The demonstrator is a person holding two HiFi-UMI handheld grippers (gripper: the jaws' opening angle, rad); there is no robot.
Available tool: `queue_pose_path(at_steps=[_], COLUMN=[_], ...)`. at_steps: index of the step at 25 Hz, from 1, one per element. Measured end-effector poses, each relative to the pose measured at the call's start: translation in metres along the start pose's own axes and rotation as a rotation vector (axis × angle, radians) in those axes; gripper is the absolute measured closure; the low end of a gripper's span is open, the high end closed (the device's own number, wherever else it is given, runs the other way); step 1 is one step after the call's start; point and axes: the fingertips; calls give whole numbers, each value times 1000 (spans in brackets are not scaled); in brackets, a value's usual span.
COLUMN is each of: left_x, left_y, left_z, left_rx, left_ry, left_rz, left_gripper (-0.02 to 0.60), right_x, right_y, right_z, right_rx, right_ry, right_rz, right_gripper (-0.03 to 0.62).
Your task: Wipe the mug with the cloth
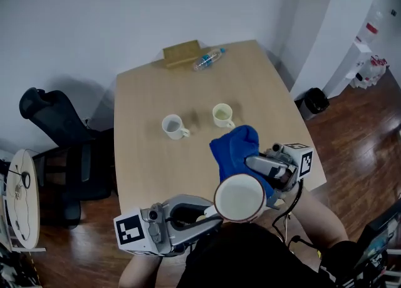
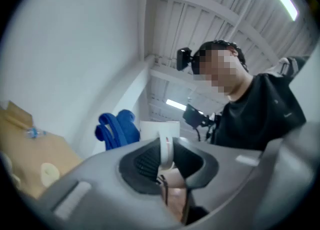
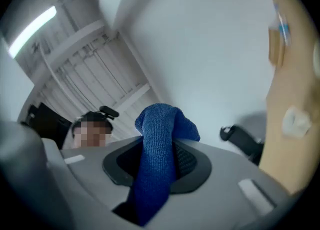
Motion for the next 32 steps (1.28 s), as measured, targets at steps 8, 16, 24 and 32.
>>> queue_pose_path(at_steps=[8, 16, 24, 32], left_x=[112, 133, 121, 87], left_y=[-18, -7, -1, -34], left_z=[44, 38, 41, 32], left_rx=[-72, -148, -174, -149], left_ry=[-591, -722, -701, -496], left_rz=[-14, 139, 180, 44], left_gripper=[522, 522, 522, 520], right_x=[50, -11, -17, 16], right_y=[-78, 21, 27, -38], right_z=[3, -64, -58, -42], right_rx=[-274, 132, 242, -28], right_ry=[655, 789, 787, 514], right_rz=[946, 1692, 1720, 830], right_gripper=[476, 476, 474, 473])
Point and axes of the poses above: the fingertips, and each gripper's own axes: z backward along the fingers, x to its left, y out of its underside, and after that the axes turned 14 degrees about -z, right-handed
